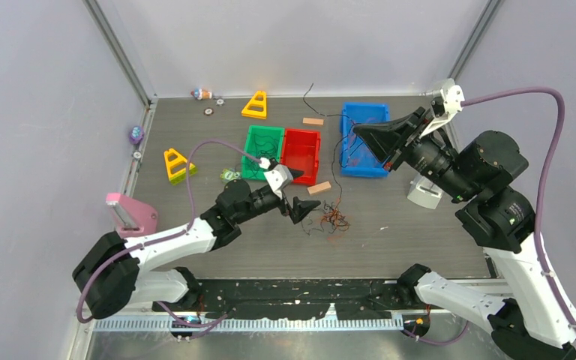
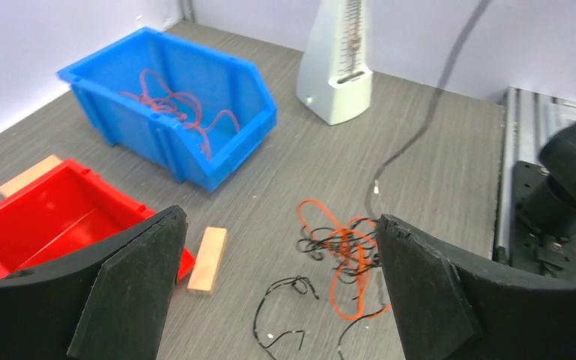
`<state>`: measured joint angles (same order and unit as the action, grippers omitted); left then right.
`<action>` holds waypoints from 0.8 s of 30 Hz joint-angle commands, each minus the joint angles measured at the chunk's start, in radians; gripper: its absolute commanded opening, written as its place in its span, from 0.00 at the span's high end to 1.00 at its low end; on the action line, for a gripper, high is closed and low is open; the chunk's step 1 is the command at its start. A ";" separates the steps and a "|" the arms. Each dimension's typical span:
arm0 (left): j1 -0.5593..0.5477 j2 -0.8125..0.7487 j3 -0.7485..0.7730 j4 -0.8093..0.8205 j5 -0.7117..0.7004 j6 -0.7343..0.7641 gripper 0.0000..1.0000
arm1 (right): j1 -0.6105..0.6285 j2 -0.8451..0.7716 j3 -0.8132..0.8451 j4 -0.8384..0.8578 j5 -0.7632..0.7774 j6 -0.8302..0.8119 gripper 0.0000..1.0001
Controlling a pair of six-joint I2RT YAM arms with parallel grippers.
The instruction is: Untangle the cables
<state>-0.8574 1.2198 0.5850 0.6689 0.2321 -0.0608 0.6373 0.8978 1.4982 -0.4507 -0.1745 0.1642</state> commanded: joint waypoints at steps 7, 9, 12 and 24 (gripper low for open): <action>-0.020 0.085 0.102 0.074 0.162 0.012 0.02 | -0.002 0.014 0.026 0.040 -0.019 0.012 0.95; -0.038 0.114 0.130 0.054 0.155 0.017 0.04 | -0.002 0.015 0.027 0.043 -0.021 0.015 0.95; -0.065 0.167 0.200 -0.051 0.111 0.042 0.11 | -0.001 0.015 0.027 0.049 -0.024 0.020 0.95; -0.076 0.297 0.205 -0.084 0.041 -0.059 0.52 | -0.002 -0.013 0.103 0.053 0.076 -0.028 0.95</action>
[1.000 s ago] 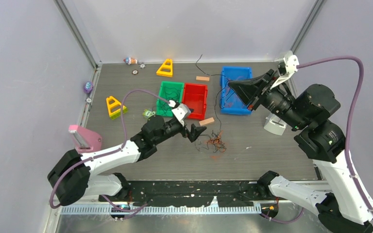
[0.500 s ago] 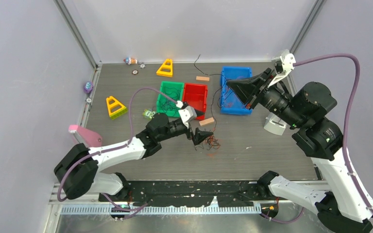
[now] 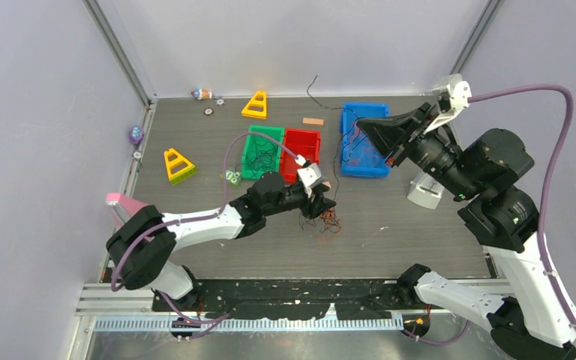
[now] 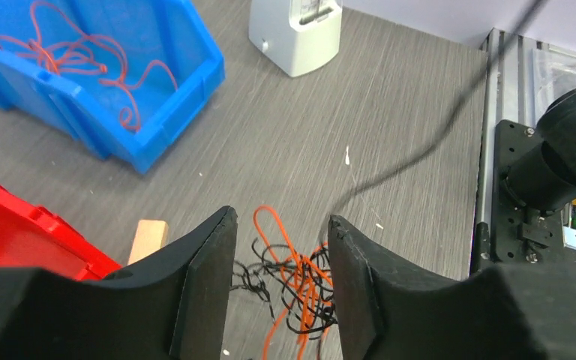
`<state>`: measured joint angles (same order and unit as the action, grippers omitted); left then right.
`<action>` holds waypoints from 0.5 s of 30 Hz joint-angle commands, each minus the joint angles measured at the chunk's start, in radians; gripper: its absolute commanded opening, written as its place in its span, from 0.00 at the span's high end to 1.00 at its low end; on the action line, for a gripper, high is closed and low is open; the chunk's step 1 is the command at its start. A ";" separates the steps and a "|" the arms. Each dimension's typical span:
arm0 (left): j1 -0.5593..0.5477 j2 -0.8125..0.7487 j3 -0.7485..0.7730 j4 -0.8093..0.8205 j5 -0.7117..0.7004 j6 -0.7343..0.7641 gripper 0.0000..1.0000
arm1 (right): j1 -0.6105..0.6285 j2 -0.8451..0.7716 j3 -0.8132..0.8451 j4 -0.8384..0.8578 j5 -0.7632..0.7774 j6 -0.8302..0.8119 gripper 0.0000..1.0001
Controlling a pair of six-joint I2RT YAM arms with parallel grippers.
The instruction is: Untangle the cables
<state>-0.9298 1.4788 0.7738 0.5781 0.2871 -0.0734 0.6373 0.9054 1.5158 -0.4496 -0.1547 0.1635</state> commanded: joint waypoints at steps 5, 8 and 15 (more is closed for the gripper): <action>-0.020 0.108 0.031 0.010 0.002 -0.084 0.56 | -0.002 -0.011 0.168 0.051 0.127 -0.053 0.95; -0.033 0.148 0.055 -0.017 -0.002 -0.090 0.82 | -0.001 -0.001 0.201 0.051 0.148 -0.065 0.95; -0.033 0.183 0.031 -0.059 -0.093 -0.155 0.97 | -0.001 0.039 0.362 0.020 0.358 -0.106 0.95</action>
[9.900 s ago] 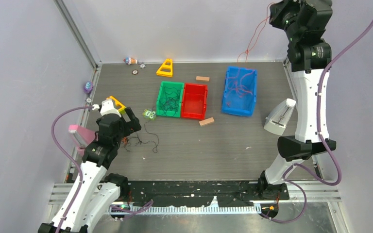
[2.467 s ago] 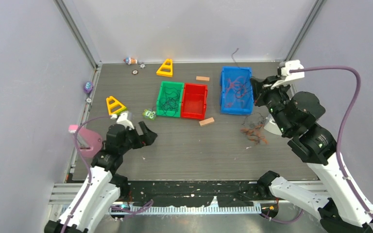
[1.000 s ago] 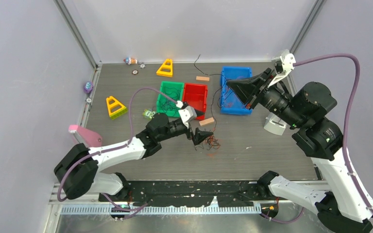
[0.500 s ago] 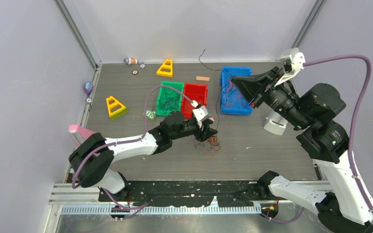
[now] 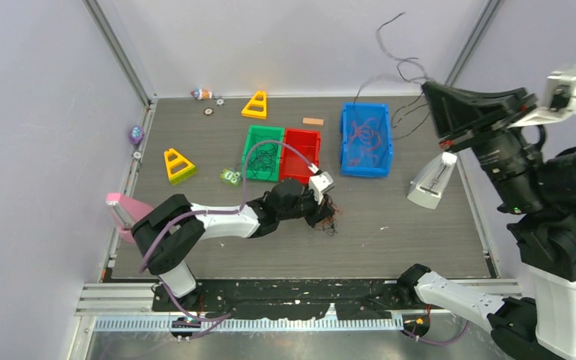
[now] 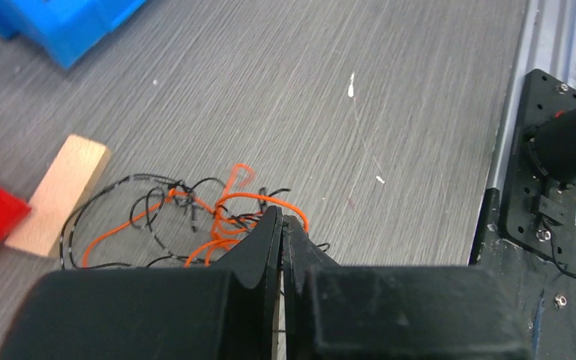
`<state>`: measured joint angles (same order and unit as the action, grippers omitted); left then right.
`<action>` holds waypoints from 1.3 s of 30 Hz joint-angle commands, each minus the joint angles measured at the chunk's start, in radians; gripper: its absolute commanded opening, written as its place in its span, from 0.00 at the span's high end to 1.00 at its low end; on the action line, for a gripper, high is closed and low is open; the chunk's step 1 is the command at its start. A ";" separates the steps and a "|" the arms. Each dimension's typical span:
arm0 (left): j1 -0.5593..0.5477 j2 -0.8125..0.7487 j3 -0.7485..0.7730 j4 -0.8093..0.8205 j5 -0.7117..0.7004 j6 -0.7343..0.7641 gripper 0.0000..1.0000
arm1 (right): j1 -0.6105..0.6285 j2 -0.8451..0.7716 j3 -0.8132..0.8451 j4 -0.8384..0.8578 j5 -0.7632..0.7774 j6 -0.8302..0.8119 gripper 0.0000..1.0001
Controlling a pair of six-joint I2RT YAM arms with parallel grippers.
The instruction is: Untangle the cables
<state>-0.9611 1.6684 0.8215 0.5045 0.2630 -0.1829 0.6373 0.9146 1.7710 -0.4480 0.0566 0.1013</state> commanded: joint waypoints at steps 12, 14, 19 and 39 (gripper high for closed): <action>0.023 -0.411 -0.266 -0.100 -0.289 -0.049 1.00 | -0.001 0.059 0.047 0.013 0.276 -0.056 0.95; 0.040 -0.481 -0.267 -0.195 -0.325 -0.064 1.00 | -0.002 0.067 0.000 0.018 0.264 -0.047 0.95; 0.115 -0.631 -0.270 -0.349 -0.365 -0.094 1.00 | -0.002 0.097 -0.133 0.056 0.243 -0.015 0.95; 0.286 -0.847 -0.260 -0.571 -0.473 -0.153 0.91 | -0.001 0.378 -0.294 0.175 0.230 0.022 0.95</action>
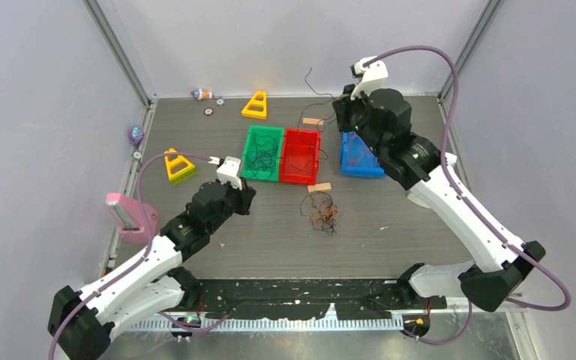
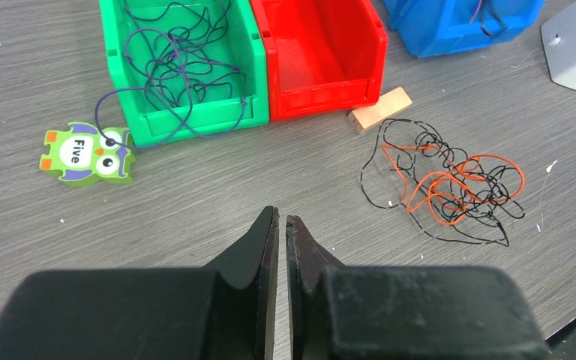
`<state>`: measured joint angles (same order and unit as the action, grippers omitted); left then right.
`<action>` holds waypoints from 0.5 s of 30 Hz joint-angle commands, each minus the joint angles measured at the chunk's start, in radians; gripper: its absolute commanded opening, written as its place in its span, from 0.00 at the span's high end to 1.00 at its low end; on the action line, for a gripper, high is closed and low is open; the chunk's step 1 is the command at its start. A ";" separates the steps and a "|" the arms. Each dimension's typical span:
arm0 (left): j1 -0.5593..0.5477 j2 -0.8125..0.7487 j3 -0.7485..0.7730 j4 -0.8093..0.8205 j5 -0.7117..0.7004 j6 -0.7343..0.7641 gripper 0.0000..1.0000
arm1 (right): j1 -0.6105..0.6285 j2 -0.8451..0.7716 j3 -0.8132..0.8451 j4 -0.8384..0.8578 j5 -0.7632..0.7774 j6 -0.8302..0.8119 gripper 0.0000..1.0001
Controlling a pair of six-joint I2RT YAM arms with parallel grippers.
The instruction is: Untangle the cables
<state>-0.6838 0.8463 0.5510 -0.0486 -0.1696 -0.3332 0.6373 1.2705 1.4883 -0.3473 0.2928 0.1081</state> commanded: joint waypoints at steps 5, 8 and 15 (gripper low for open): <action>0.009 -0.024 -0.001 -0.005 -0.050 0.006 0.90 | -0.002 0.084 -0.032 0.091 -0.007 0.018 0.95; 0.009 -0.014 -0.006 0.012 -0.053 0.009 0.90 | -0.002 0.136 -0.038 0.095 -0.007 0.018 0.95; 0.009 0.018 -0.007 0.043 -0.057 0.014 0.89 | -0.001 0.260 -0.036 0.083 0.011 0.022 0.95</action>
<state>-0.6785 0.8497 0.5468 -0.0574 -0.2089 -0.3325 0.6373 1.4853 1.4502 -0.2993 0.2867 0.1127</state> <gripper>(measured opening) 0.111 0.065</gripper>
